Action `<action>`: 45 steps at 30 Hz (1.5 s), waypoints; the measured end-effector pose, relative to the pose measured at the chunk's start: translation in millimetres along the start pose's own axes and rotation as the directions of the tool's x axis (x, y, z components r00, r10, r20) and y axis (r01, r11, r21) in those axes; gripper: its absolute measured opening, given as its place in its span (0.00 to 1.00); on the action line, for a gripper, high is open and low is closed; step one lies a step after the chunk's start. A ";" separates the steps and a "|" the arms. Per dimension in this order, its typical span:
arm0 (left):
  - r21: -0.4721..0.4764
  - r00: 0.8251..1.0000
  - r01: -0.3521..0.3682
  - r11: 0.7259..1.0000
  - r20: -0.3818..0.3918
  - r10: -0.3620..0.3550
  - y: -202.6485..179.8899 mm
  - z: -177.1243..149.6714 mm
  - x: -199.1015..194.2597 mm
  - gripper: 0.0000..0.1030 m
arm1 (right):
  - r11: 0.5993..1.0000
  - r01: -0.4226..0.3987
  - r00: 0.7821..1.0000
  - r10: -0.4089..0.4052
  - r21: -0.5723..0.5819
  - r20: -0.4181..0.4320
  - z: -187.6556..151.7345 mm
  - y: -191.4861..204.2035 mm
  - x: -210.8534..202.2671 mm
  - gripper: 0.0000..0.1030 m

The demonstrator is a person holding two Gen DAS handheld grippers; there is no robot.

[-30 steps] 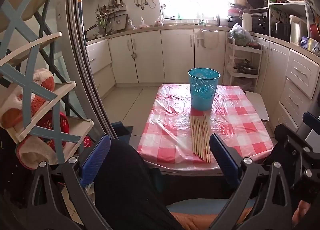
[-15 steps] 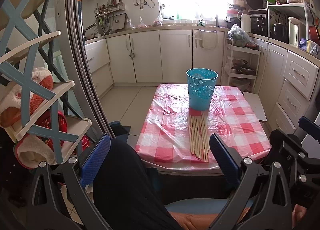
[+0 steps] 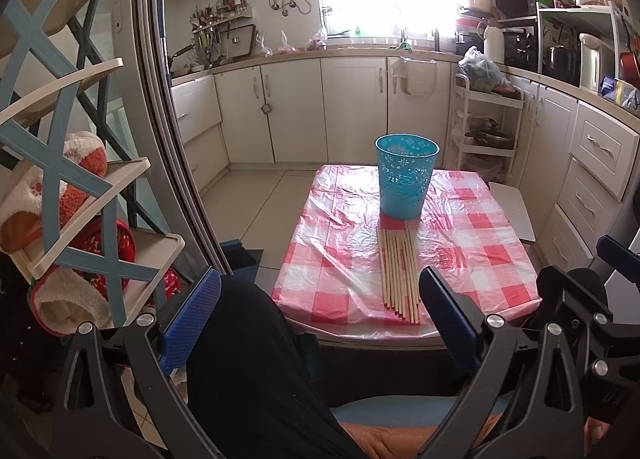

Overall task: Organize utensils
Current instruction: 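Move both grippers toward the wooden chopsticks beside the blue basket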

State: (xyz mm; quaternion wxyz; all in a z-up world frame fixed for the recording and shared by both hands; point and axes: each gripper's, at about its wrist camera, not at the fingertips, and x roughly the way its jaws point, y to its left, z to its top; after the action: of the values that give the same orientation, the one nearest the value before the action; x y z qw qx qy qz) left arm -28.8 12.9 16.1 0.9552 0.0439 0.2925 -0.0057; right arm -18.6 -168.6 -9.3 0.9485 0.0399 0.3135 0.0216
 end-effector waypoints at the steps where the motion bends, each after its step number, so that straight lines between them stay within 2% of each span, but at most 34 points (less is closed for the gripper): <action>1: -0.001 1.000 0.001 1.000 -0.002 -0.001 0.2 -0.1 0.5 0.93 | 1.000 0.000 1.000 0.000 -0.001 -0.001 0.0 0.2 0.3 0.94; 25: -0.013 0.999 0.019 1.000 -0.031 -0.019 -0.5 -6.2 10.8 0.93 | 1.000 0.000 1.000 0.000 -0.001 -0.023 -4.8 1.6 8.3 0.94; 32: -0.032 0.997 0.059 0.998 -0.052 -0.061 4.0 -5.2 23.7 0.93 | 1.000 0.009 0.999 -0.009 0.001 -0.043 -5.6 -3.0 19.0 0.94; 37: -0.016 0.994 0.084 0.996 -0.064 -0.084 9.9 0.4 52.8 0.93 | 1.000 0.016 0.995 -0.015 0.009 -0.096 -4.5 -15.0 51.6 0.94; 41: 0.008 0.993 0.068 0.998 -0.102 -0.067 8.8 7.7 90.2 0.93 | 0.999 0.020 0.985 -0.012 0.045 -0.174 -3.9 -36.1 102.3 0.93; 45: 0.007 0.987 0.070 0.998 -0.144 -0.068 3.7 15.2 132.0 0.93 | 0.999 0.008 0.965 0.007 0.053 -0.264 -8.7 -49.2 164.2 0.74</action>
State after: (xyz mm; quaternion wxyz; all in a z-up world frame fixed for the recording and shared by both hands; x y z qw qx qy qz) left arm 89.3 17.2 -44.9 0.9307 0.0396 0.3617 -0.0373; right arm 108.8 -206.1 -118.0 0.8970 0.0619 0.4374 0.0181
